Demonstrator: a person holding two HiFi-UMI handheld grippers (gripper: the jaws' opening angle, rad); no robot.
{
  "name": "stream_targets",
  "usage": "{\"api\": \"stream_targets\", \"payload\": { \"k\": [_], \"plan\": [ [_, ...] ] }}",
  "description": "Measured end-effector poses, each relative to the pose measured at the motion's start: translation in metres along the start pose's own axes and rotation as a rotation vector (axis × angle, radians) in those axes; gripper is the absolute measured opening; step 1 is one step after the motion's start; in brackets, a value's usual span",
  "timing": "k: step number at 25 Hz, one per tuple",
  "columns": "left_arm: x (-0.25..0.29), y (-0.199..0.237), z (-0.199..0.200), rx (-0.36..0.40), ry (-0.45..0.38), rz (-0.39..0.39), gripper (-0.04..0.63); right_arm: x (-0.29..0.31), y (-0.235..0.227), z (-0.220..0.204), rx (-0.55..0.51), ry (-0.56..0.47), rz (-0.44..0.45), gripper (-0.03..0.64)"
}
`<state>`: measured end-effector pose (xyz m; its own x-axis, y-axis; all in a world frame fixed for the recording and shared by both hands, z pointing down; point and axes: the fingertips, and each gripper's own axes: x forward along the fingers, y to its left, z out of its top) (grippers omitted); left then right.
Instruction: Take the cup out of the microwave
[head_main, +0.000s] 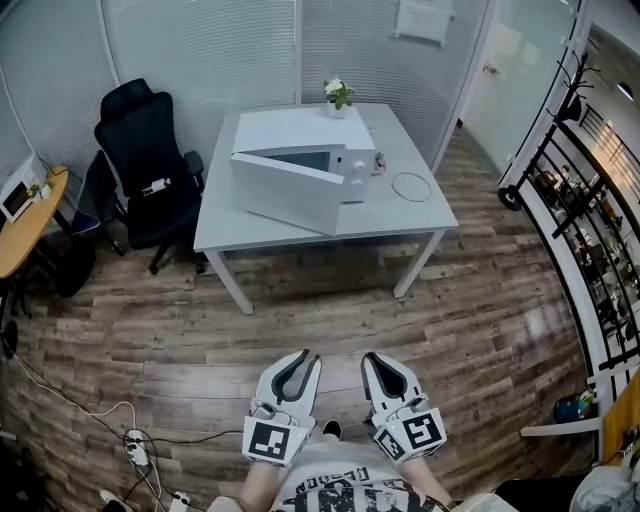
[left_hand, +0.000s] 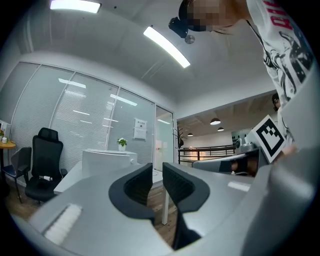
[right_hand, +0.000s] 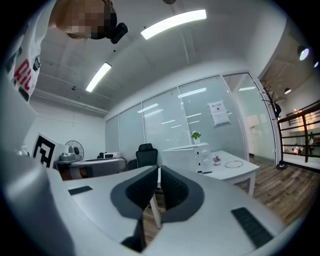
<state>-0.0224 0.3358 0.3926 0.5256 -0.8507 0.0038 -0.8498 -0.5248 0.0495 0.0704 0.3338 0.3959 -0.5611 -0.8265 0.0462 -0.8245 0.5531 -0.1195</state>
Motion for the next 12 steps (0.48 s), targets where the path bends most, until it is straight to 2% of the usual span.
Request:
{"api": "stream_targets", "payload": {
  "k": [7, 12],
  "plan": [
    [0.020, 0.001, -0.009, 0.006, 0.016, 0.014, 0.069, 0.002, -0.023, -0.010, 0.016, 0.031, -0.015, 0.025],
    [0.043, 0.018, -0.013, -0.017, 0.025, 0.002, 0.069, 0.027, -0.038, -0.012, 0.028, 0.043, -0.025, 0.025]
  ]
}}
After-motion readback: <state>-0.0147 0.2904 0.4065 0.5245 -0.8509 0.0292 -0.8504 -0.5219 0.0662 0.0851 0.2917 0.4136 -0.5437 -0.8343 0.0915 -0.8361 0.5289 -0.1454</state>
